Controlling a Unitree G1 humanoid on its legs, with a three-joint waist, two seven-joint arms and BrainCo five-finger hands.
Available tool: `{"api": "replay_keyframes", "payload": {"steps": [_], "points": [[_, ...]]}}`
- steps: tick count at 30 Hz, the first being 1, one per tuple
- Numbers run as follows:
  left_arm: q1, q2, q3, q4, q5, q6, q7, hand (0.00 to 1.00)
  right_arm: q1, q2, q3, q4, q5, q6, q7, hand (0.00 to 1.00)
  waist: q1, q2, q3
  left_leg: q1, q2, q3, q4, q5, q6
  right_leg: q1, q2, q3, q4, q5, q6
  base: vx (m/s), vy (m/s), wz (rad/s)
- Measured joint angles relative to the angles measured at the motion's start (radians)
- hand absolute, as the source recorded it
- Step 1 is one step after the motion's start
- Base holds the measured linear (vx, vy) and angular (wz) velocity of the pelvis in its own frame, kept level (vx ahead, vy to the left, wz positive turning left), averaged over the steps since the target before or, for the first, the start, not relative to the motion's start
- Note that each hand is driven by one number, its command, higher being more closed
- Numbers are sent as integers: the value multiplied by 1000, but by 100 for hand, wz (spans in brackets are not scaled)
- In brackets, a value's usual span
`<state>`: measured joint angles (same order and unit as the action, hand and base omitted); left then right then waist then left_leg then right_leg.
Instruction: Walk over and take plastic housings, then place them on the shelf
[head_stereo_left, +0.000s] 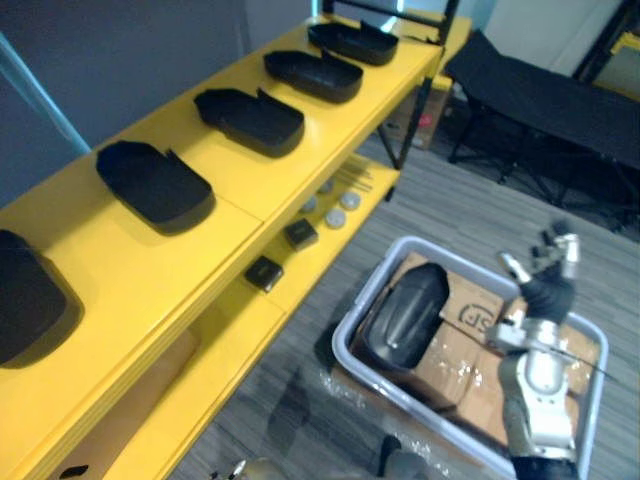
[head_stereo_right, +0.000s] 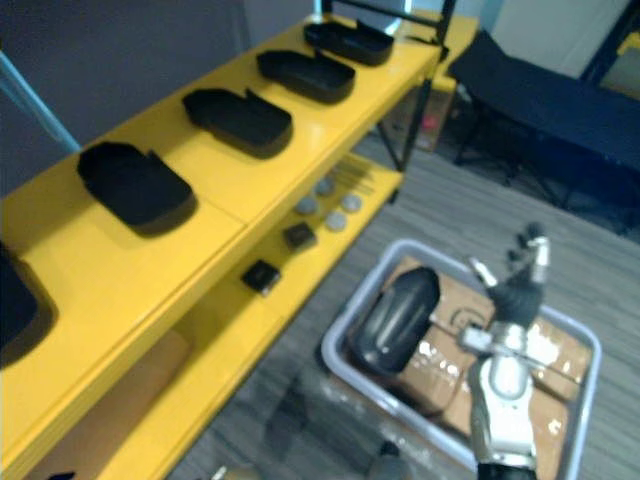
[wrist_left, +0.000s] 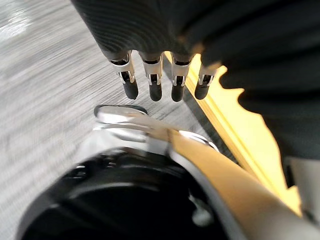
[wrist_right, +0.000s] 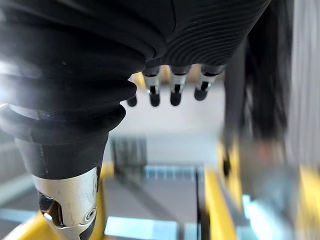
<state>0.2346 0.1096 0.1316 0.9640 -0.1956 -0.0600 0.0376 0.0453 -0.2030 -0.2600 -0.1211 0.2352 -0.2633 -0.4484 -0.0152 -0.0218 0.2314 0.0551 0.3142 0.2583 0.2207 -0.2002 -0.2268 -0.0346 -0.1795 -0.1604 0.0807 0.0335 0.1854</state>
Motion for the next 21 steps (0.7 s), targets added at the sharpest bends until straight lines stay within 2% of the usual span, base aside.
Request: {"api": "replay_keyframes", "payload": {"steps": [3,5,6,9,11,13,18,21], "points": [[-35,40,-1,0,6,12,-5,0,47,63,-72,-50,-18,5,-122,0,-2,-41,15,-5,-25,35,43,-27,10,2,-20,34,-57,61,3,-94,144,-40],[-55,50,-2,-1,30,19,-13,0,81,67,-129,-52,-17,6,-160,0,-7,-51,17,-11,-21,57,78,-50,9,1,-20,58,-69,71,10,-73,47,-40],[-64,57,-15,-1,53,19,-18,0,102,67,-164,-52,-14,6,-175,0,-28,-50,20,-26,-11,58,105,-67,7,-2,-13,66,-77,76,13,-76,22,-32],[-108,73,-53,-1,87,18,-21,0,147,70,-208,-36,-11,9,-169,0,-58,-41,45,-66,3,84,153,-89,6,-56,-2,109,-78,95,9,-91,8,-38],[-151,82,-70,-10,88,17,-19,0,156,82,-213,-4,18,19,-164,0,-77,-44,69,-111,9,85,173,-90,6,-94,3,121,-89,113,5,-94,-18,-25],[-200,69,-120,-47,96,14,-21,0,156,110,-213,32,43,29,-163,0,-79,-54,97,-125,18,95,179,-90,5,-118,18,141,-103,137,1,-44,-42,-28],[-275,26,-231,-106,127,-4,-24,0,144,122,-208,78,100,30,-136,0,-79,-77,158,-130,25,83,186,-93,1,-133,32,158,-103,140,-2,3,-10,-12],[-289,19,-264,-132,122,-3,-25,0,121,125,-197,163,116,29,-107,0,-78,-78,179,-147,24,68,189,-94,1,-144,34,159,-103,142,-3,26,0,-1]]}}
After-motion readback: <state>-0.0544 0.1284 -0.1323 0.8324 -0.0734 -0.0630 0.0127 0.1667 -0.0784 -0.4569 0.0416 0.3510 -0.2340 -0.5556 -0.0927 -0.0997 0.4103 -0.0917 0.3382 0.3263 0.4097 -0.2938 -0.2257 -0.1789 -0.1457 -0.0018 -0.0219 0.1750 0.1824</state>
